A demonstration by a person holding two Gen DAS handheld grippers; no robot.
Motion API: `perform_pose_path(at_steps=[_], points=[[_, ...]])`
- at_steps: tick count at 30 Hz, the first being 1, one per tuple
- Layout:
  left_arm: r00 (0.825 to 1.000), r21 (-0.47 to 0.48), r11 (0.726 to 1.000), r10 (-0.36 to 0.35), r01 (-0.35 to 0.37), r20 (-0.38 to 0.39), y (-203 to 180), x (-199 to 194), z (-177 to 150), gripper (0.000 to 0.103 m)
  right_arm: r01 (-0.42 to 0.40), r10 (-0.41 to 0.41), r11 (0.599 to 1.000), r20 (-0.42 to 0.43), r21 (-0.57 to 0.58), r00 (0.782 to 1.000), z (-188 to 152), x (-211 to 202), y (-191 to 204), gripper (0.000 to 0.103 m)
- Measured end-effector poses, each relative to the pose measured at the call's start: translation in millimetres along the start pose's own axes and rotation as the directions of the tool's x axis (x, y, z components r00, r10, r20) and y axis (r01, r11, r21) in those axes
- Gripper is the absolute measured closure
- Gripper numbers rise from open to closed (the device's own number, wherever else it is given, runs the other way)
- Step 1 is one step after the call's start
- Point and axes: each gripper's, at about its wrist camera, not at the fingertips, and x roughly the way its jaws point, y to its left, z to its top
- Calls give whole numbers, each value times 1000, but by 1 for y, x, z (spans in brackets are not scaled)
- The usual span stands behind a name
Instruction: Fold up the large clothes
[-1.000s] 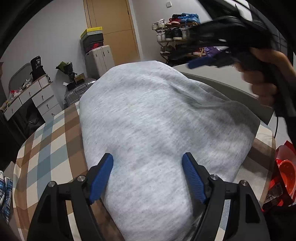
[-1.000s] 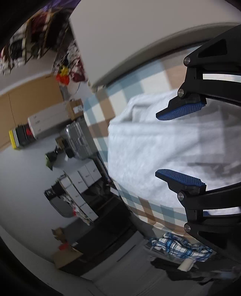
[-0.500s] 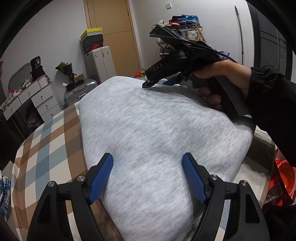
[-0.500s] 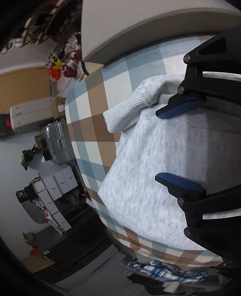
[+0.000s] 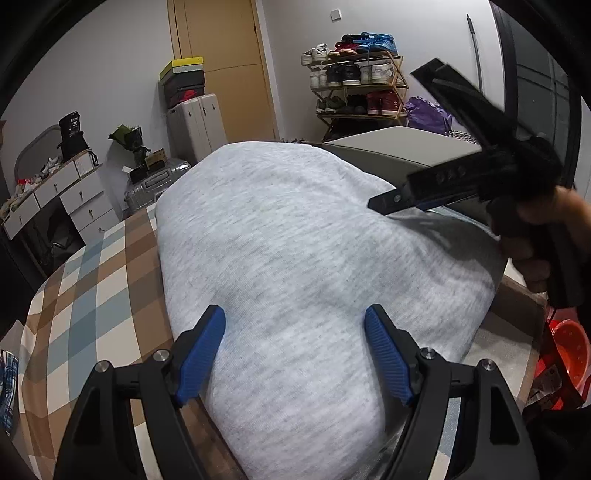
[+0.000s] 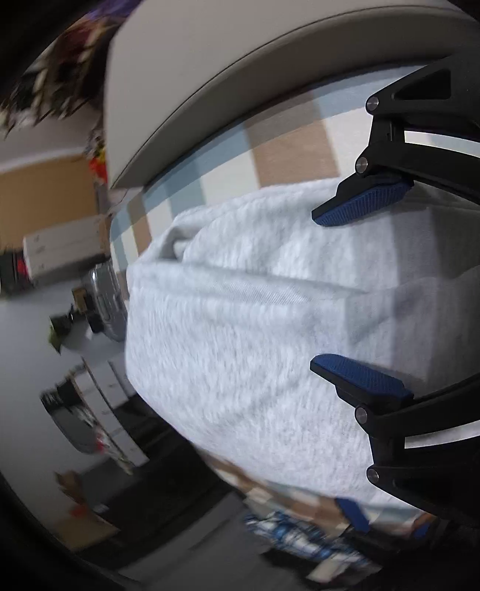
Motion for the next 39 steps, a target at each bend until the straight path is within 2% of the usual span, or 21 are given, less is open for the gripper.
perform_pose_path(at_steps=[4, 6, 8, 9, 12, 14, 16, 20, 21, 23, 25, 27, 29, 31, 33, 36, 39], points=[[999, -11, 999, -39, 39, 17, 7, -3, -2, 27, 11, -12, 999, 36, 40, 999, -7, -26, 2, 31], [999, -14, 999, -46, 46, 29, 8, -5, -3, 27, -15, 14, 999, 20, 39, 1000, -17, -26, 3, 27], [998, -29, 998, -55, 55, 32, 11, -8, -3, 27, -5, 5, 1000, 8, -1, 1000, -26, -18, 4, 27], [997, -49, 997, -64, 65, 30, 14, -10, -2, 27, -14, 14, 1000, 19, -6, 1000, -27, -14, 5, 27], [993, -210, 971, -110, 116, 38, 37, -22, 0, 27, -53, 52, 998, 21, 39, 998, -24, -16, -3, 27], [990, -344, 928, -126, 140, 62, 60, -29, -2, 27, -68, 66, 996, 20, 59, 998, -21, -17, -6, 27], [991, -434, 891, -119, 134, 62, 78, -28, -4, 27, -89, 87, 992, 24, 85, 996, -19, -20, -9, 27], [995, -569, 819, -100, 74, -15, 105, -2, -11, 27, -142, 136, 981, 48, 131, 990, -14, -22, -22, 26], [991, -614, 786, -128, 77, -40, 111, 10, -15, 27, -160, 154, 977, 51, 139, 987, -13, -22, -25, 26], [980, -676, 725, -197, 132, -20, 118, 21, -21, 27, -181, 174, 972, 61, 151, 983, -11, -23, -32, 26], [972, -718, 676, -234, 167, 6, 122, 28, -23, 27, -140, 129, 978, 83, 154, 988, -13, -32, -36, 18], [969, -719, 670, -247, 183, 16, 122, 31, -21, 27, -103, 88, 981, 99, 163, 991, -13, -38, -42, 16], [962, -716, 669, -271, 201, 17, 120, 38, -17, 27, -152, 142, 969, 67, 194, 988, -12, -30, -51, 16], [952, -726, 649, -306, 229, 26, 122, 43, -15, 27, -211, 211, 954, 24, 211, 977, -10, -15, -52, 16], [941, -730, 636, -337, 251, 30, 122, 46, -13, 27, -201, 207, 960, -13, 193, 978, -8, -3, -45, 16], [944, -708, 663, -329, 245, 18, 118, 43, -11, 27, -142, 150, 981, -52, 135, 987, -6, 10, -28, 18], [948, -673, 699, -317, 241, 10, 114, 37, -8, 33, -152, 159, 985, -79, 86, 984, -3, 9, -12, 24]])
